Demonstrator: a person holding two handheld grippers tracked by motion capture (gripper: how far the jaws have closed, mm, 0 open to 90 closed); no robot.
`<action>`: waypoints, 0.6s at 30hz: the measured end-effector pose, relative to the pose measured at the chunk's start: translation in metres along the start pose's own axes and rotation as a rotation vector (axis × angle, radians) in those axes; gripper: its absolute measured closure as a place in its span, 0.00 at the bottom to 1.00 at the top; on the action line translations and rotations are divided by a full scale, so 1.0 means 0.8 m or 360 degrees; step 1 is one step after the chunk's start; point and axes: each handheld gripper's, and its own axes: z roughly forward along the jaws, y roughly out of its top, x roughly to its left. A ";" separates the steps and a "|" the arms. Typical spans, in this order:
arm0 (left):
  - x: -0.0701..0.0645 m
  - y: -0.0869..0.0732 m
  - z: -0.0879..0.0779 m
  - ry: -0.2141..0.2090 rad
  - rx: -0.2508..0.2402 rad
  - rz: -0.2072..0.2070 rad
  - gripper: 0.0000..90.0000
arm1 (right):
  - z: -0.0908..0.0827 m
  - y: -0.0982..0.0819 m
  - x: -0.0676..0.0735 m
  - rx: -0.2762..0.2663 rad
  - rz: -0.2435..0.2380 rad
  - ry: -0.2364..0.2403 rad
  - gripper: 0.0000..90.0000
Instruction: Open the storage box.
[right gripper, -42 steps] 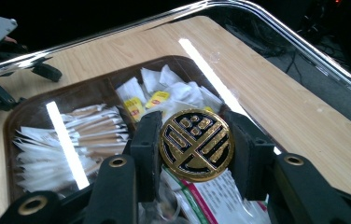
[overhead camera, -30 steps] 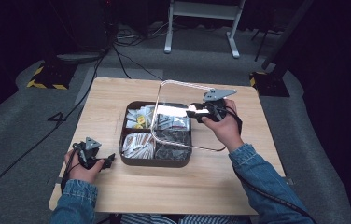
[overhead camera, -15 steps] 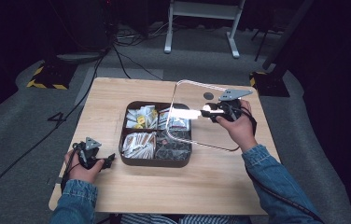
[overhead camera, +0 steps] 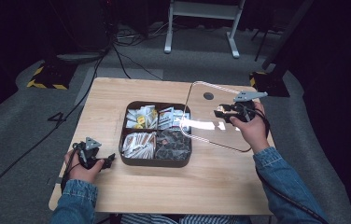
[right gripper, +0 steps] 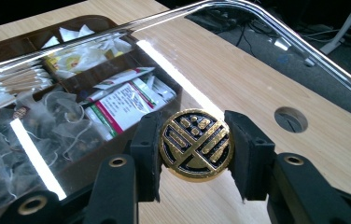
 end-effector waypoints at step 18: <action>0.000 0.000 0.000 0.0001 -0.0001 0.0000 0.19 | -0.008 -0.048 -0.041 0.0062 0.0089 -0.0066 0.66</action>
